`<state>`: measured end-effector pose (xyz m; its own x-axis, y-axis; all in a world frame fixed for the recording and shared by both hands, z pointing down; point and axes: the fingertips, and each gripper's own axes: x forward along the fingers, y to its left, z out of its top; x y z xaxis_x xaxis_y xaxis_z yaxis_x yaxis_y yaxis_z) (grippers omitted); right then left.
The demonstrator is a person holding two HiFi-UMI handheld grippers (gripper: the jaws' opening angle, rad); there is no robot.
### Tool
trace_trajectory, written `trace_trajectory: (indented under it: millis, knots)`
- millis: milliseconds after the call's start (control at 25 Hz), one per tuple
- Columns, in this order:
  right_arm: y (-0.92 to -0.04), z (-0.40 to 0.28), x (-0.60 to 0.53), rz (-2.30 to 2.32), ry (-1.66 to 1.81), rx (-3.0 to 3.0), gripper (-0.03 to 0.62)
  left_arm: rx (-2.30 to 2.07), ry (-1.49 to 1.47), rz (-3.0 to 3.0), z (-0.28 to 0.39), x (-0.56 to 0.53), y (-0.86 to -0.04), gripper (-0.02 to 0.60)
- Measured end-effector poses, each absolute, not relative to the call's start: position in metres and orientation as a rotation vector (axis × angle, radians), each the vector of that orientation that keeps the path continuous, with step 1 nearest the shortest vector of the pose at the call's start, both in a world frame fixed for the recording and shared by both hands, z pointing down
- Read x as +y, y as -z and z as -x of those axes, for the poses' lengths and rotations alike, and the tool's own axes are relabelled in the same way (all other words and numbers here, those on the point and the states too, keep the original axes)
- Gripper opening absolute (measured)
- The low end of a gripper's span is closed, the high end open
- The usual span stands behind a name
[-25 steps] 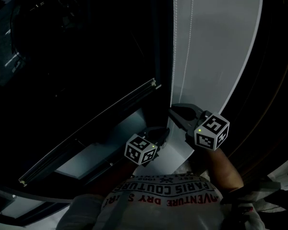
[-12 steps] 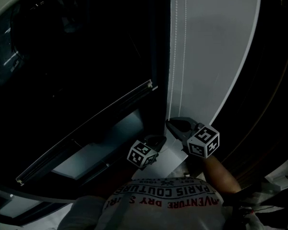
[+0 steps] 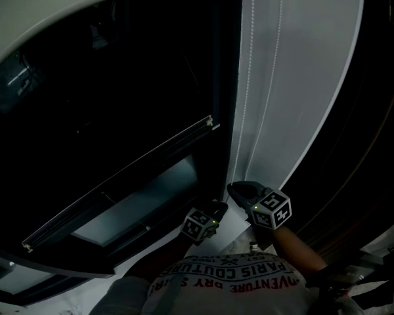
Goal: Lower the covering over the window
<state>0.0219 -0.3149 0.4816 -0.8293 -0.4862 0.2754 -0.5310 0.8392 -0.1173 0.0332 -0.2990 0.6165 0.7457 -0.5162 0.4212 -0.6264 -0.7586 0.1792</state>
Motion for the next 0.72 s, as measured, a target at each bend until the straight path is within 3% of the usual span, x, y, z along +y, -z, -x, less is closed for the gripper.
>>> trace_trajectory:
  millis: [240,360,440,720]
  knots:
    - [-0.479,-0.017,-0.308,-0.817,-0.298,-2.819,0.007,-0.823,-0.473,-2.664,-0.029,-0.284,-0.611,0.015]
    - [-0.478,-0.015,-0.306,-0.856,-0.301,-2.818,0.006,-0.821,-0.404,-2.651,-0.014,-0.281,-0.597,0.078]
    - [-0.478,-0.013,-0.303,-0.87,-0.293,-2.807,0.006,-0.809,-0.376,-2.658,-0.005,-0.277,-0.582,0.082]
    - [-0.474,-0.012,-0.288,-0.953,-0.312,-2.794,0.006,-0.659,-0.08,-2.82,0.005,-0.273,-0.442,0.081]
